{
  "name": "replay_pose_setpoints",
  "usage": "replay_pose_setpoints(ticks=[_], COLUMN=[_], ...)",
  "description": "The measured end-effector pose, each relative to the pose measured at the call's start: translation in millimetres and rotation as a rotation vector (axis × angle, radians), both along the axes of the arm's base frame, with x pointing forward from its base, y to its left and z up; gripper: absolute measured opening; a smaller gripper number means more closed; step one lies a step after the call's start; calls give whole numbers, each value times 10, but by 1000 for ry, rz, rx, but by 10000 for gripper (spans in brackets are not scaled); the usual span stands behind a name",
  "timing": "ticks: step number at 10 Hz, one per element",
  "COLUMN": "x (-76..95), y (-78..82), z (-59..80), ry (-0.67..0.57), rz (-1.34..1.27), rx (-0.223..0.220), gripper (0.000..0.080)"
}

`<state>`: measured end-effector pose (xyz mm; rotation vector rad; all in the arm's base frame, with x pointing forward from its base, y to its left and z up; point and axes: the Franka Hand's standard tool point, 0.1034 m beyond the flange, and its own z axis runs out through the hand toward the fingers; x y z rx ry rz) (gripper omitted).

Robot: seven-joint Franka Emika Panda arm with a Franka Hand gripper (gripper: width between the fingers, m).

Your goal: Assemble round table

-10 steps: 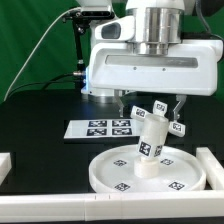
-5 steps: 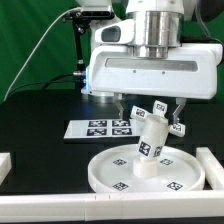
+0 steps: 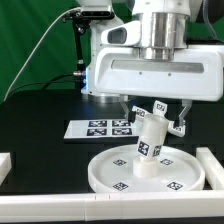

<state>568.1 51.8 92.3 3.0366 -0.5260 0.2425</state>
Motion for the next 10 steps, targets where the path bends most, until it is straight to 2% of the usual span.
replay_pose_setpoints(ticks=[2,5,6,7,10], x=[-79,-82,-83,-84,-85], y=[-117,-118,-117,-115,-114], z=[-72,-81,-82,-84,-88], ry=[12,13,10,2,-15], rz=[2,-24,-55,-160,-369], rx=[-10,-7,-1,16,46], gripper=[649,637,469,404,404])
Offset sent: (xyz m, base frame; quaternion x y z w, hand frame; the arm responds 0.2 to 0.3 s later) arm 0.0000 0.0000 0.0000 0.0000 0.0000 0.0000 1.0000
